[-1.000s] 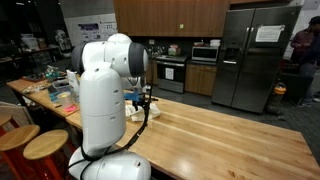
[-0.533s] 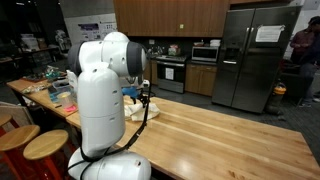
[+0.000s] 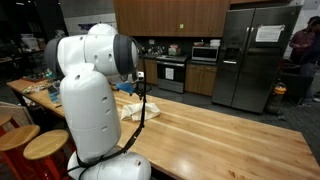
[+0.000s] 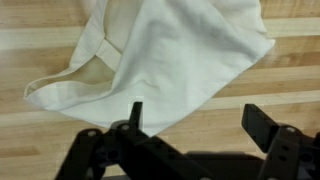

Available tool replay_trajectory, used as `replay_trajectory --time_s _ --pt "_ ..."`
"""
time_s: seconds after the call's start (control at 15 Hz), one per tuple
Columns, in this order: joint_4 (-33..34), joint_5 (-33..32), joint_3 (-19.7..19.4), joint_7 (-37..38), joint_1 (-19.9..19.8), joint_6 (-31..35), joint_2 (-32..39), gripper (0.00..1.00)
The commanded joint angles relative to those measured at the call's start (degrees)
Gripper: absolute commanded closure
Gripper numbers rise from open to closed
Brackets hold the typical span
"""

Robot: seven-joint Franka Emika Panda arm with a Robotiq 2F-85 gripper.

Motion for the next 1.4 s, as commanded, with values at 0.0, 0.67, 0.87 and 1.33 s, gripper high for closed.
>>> replay_trajectory --time_s 0.0,0.67,0.87,1.33 --pt "-3.15 0.96 0.59 -1.31 -0.63 1.25 -3.64 0.00" --pt "-1.42 7.20 -1.21 -8.07 -3.32 2.82 6.88 0.00" --pt "-2.03 10.61 -1.49 -11.65 -3.60 5.16 7.55 0.00" --pt "-5.81 6.96 -1.43 -9.66 -2.05 3.64 -1.52 0.00"
